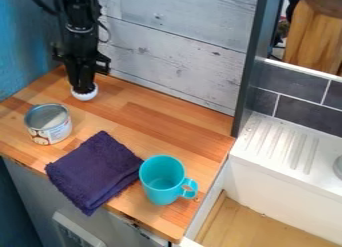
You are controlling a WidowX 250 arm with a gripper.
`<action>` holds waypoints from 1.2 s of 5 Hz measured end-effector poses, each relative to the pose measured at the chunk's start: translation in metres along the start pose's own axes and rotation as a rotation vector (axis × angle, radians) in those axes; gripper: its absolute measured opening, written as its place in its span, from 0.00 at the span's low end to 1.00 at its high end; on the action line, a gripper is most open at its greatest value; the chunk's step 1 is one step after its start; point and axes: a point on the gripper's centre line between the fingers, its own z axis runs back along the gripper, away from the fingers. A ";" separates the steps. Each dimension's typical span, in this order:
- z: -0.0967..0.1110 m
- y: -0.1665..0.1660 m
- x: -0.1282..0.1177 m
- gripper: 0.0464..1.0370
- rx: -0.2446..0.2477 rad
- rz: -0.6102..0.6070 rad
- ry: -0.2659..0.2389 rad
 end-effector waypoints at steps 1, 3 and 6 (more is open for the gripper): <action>-0.001 0.011 0.000 0.19 0.019 0.067 0.029; -0.004 0.030 0.003 0.54 -0.033 0.105 0.099; 0.017 0.016 -0.017 0.97 -0.036 0.141 0.012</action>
